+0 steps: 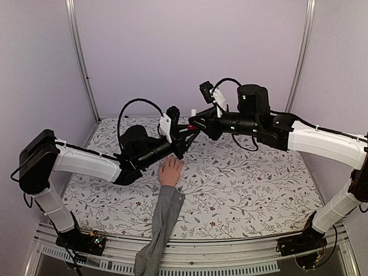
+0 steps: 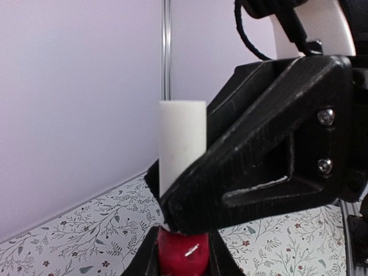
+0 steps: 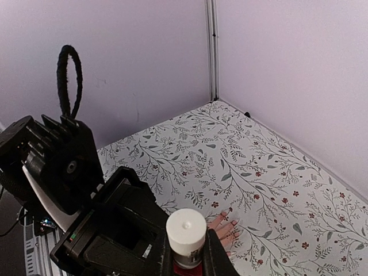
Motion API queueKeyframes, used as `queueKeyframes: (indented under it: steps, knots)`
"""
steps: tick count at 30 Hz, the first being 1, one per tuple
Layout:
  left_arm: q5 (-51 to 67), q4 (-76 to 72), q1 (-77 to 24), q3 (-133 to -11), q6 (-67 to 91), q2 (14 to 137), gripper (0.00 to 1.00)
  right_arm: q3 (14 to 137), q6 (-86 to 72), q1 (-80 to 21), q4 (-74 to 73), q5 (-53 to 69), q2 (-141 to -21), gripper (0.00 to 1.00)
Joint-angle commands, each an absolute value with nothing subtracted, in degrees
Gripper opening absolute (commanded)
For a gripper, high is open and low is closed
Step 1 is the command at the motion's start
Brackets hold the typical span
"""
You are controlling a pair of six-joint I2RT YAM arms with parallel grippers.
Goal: Paint the nails
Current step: Unscrew the nail polish bottle.
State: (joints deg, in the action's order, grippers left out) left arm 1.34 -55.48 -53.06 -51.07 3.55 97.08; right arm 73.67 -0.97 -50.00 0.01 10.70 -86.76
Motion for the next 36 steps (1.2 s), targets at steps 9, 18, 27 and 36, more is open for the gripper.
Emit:
queueKeyframes:
  steps: [9,18,27,36]
  knots:
    - [34.2,-66.9,-48.6,-48.0,10.9,95.1,0.0,73.3,7.8,-50.9,1.7,30.9,-83.4,0.0]
    - [50.2,-67.6,-47.6,-48.0,12.4,94.0,0.0,72.2,11.7,-50.9,1.0,46.6,-82.1,0.0]
    - [46.9,-66.6,-47.1,-47.3,12.9,93.2,0.0,72.1,12.7,-50.6,0.4,46.7,-81.7,0.13]
    - [24.6,-59.3,-47.2,-45.9,7.8,89.7,0.0,70.2,4.5,-48.2,5.5,33.2,-81.0,0.59]
